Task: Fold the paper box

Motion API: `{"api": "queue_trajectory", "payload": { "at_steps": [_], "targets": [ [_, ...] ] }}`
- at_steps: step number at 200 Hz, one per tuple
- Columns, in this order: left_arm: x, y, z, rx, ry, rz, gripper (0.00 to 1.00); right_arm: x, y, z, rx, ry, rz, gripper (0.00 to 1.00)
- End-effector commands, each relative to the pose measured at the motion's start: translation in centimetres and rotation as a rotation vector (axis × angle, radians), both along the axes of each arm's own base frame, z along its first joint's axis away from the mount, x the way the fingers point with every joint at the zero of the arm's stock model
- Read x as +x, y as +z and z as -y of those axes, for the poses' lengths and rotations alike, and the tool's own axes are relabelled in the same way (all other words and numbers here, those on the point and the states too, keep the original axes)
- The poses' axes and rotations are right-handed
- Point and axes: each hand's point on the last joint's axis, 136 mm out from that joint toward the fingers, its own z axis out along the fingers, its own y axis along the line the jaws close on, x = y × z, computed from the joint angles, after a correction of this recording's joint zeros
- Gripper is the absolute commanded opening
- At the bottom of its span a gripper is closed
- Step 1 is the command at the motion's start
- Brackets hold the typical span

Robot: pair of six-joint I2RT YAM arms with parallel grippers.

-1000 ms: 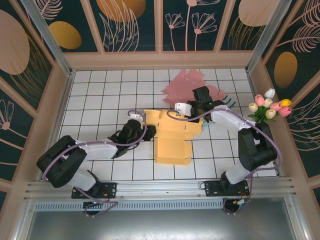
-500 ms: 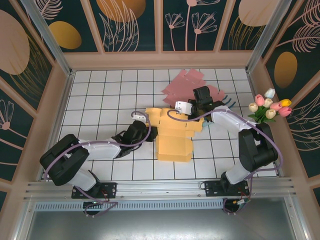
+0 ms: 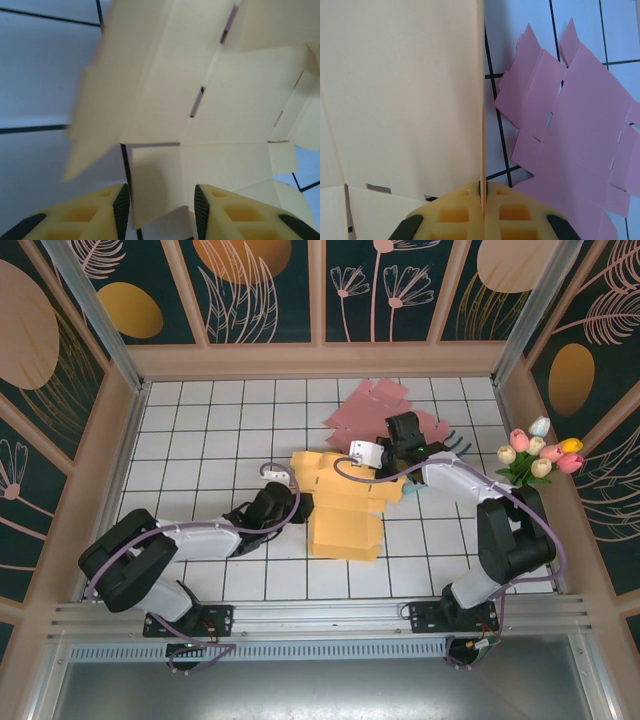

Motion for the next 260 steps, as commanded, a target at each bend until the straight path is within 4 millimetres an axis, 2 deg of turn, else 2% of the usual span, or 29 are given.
{"api": "queue_trajectory", "payload": {
  "at_steps": [1,44,69,96,115,129,154,183,207,228,241,260],
  "targets": [
    [0.4,2.1,2.7,-0.113,-0.053,0.011,0.38,0.0,1.4,-0.5,0.038,-0.005,0.037,0.00],
    [1.0,4.0,3.7,-0.135,-0.058,0.041,0.27,0.2,1.1,-0.7,0.033,-0.005,0.033,0.00],
    [1.0,3.8,4.6,-0.139,-0.073,0.036,0.27,-0.1,1.2,-1.1,0.041,0.006,0.026,0.00],
    [0.9,2.3,5.3,-0.154,-0.090,0.010,0.27,-0.4,1.0,-1.1,0.038,0.019,0.020,0.00],
    [0.9,2.3,5.6,-0.158,-0.104,0.016,0.27,-0.7,0.7,-1.0,0.026,0.036,0.030,0.00],
    [1.1,2.8,5.0,-0.134,-0.090,0.040,0.28,-0.7,0.6,-0.9,0.014,0.052,0.067,0.00],
    [1.0,4.6,2.4,-0.064,-0.041,0.118,0.29,-0.2,1.2,-1.1,-0.004,0.068,0.203,0.00],
    [0.0,7.1,-1.7,-0.012,0.033,0.228,0.29,0.3,1.8,-1.5,-0.028,0.068,0.310,0.00],
    [-1.0,8.3,-5.6,0.019,0.120,0.306,0.29,0.4,2.6,-2.0,-0.049,0.073,0.393,0.00],
    [-1.6,7.9,-9.4,0.052,0.243,0.361,0.24,0.5,4.2,-2.5,-0.052,0.075,0.501,0.00],
    [-2.0,7.6,-11.7,0.063,0.324,0.394,0.23,0.0,5.3,-3.5,-0.051,0.104,0.587,0.00],
    [-2.4,7.2,-13.6,0.064,0.386,0.432,0.22,-0.5,6.3,-4.1,-0.073,0.126,0.713,0.00]
  ]
}}
